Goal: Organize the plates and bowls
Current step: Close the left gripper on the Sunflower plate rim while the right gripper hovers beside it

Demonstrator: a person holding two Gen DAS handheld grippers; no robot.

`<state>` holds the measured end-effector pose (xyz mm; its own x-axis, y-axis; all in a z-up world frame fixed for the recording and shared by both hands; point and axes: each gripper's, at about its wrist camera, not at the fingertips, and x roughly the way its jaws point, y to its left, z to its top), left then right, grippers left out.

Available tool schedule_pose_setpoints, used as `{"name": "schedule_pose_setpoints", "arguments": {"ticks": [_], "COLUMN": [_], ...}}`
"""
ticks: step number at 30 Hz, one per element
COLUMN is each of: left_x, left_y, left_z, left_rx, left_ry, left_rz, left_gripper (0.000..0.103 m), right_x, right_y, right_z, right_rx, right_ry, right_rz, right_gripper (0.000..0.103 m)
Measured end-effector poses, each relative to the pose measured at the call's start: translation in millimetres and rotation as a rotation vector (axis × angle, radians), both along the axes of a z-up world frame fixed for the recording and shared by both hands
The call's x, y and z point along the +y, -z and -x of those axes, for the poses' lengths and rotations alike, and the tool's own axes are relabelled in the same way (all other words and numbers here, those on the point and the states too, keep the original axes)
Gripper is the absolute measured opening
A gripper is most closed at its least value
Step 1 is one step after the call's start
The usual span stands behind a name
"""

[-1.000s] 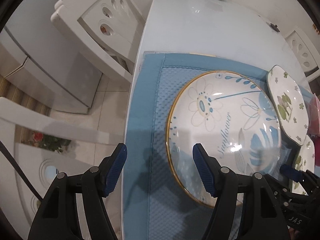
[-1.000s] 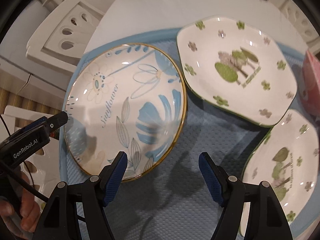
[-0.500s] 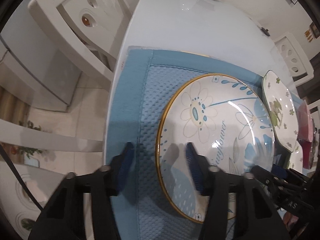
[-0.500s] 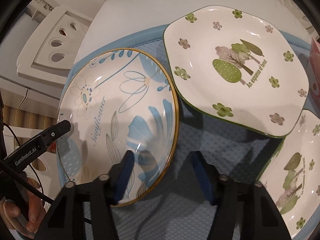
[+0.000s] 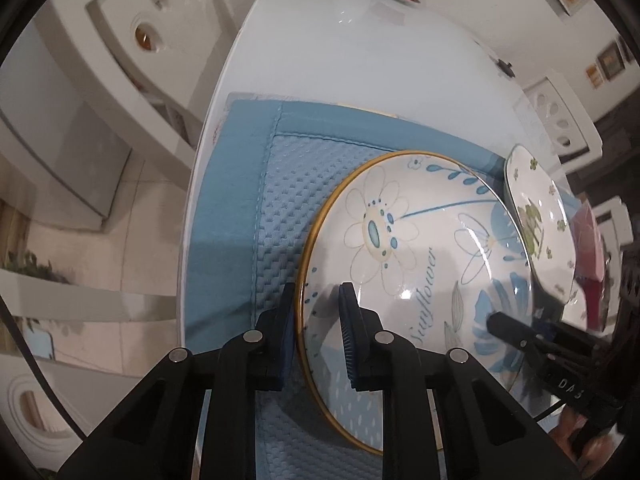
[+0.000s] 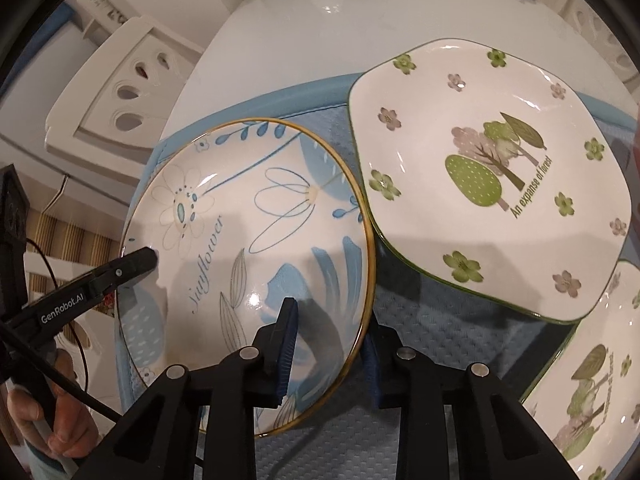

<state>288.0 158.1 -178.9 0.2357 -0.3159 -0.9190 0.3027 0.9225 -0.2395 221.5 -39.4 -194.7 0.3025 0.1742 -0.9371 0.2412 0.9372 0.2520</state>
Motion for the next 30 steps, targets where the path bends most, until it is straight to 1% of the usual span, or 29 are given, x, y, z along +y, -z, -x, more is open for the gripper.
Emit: {"name": "schedule_pose_setpoints", "arguments": {"ticks": [4, 8, 11, 15, 19, 22, 30], "left_x": [-5.5, -6.2, -1.8, 9.0, 18.6, 26.5, 43.5], "left_y": [-3.2, -6.8, -8.3, -10.0, -12.9, -15.8, -22.0], "left_z": [6.1, 20.7, 34.2, 56.0, 79.5, 98.9, 159.7], "left_rx": [-0.034, -0.065, -0.075, -0.071, -0.072, -0.078, -0.063], "left_ry": [0.028, 0.057, 0.066, 0.042, 0.021, 0.011, -0.036], "left_rz": [-0.04, -0.086, -0.099, -0.087, -0.075, -0.081, -0.053], "left_gripper": [0.017, 0.017, 0.017, 0.017, 0.017, 0.017, 0.017], "right_x": [5.4, 11.1, 17.6, 26.4, 33.3, 38.1, 48.4], "right_y": [-1.7, -4.4, -5.4, -8.4, -10.9, -15.9, -22.8], "right_z": [3.4, 10.7, 15.6, 32.4, 54.1, 70.4, 121.6], "right_rx": [-0.018, -0.028, -0.028, -0.03, -0.022, -0.02, 0.007], "right_ry": [-0.071, -0.134, -0.173, -0.237, -0.284, -0.308, -0.346], "right_rz": [0.039, 0.08, 0.099, 0.124, 0.114, 0.105, 0.108], "right_gripper": [0.028, 0.029, 0.029, 0.029, 0.029, 0.029, 0.029]}}
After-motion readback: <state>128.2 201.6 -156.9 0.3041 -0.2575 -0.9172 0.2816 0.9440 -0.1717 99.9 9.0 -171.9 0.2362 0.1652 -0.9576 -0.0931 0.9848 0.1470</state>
